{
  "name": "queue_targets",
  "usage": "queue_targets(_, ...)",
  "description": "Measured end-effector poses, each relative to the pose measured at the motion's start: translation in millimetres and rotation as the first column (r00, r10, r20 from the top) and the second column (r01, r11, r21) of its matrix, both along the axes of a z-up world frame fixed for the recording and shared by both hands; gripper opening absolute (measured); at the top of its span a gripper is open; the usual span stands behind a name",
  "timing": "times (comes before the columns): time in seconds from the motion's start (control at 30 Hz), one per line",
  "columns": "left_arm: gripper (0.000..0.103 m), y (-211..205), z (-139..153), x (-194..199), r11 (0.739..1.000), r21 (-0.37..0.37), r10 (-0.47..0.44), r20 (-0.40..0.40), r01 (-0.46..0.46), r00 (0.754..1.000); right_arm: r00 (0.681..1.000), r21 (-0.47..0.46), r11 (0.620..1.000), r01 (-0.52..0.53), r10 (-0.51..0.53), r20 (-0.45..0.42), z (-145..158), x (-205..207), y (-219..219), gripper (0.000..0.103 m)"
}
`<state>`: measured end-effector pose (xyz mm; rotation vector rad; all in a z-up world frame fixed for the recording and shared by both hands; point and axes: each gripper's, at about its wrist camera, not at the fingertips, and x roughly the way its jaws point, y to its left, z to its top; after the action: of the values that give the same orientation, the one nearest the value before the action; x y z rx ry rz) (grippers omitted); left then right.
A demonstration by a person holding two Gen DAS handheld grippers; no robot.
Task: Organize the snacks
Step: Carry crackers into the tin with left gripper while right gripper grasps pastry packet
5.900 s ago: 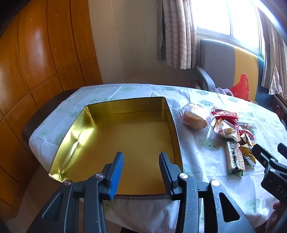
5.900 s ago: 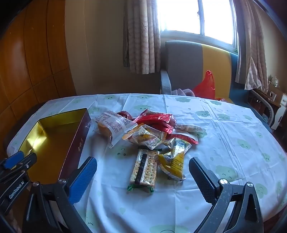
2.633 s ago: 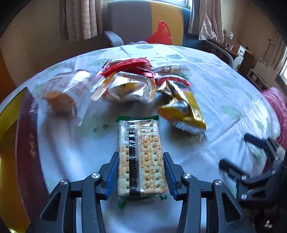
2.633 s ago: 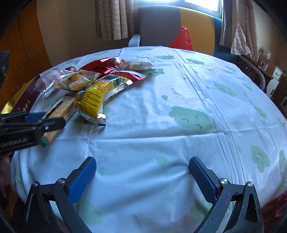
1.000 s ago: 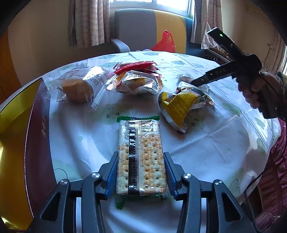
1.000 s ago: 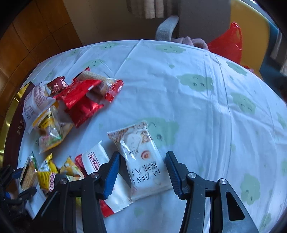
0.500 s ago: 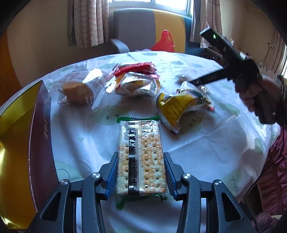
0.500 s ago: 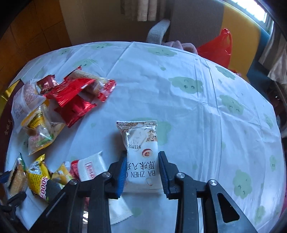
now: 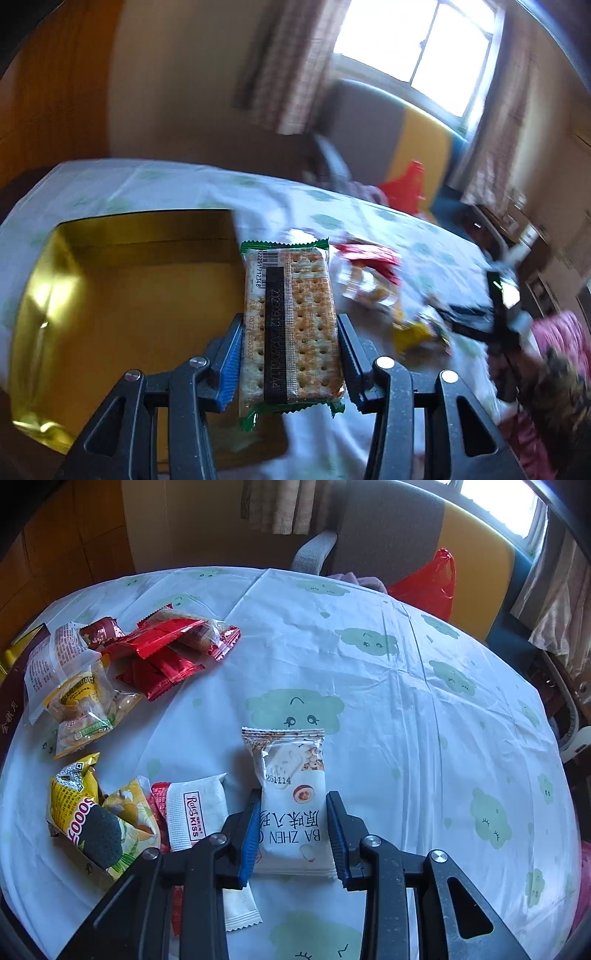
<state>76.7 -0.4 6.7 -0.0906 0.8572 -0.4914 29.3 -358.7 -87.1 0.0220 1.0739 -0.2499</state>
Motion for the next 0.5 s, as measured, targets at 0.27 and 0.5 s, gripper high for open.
queue_targets(0.27, 0.047, 31, -42, 90, 0.982, 0.060, 0.187, -0.160, -0.179, 0.969, 1.000, -0.006, 1.000, 0.007, -0.007, 0.009, -1, -1, 1, 0.034)
queue_targets(0.5, 0.049, 15, -67, 139, 0.979, 0.082, 0.198, -0.219, -0.184, 0.955, 1.000, 0.001, 1.000, 0.013, -0.013, 0.010, 0, -1, 0, 0.034)
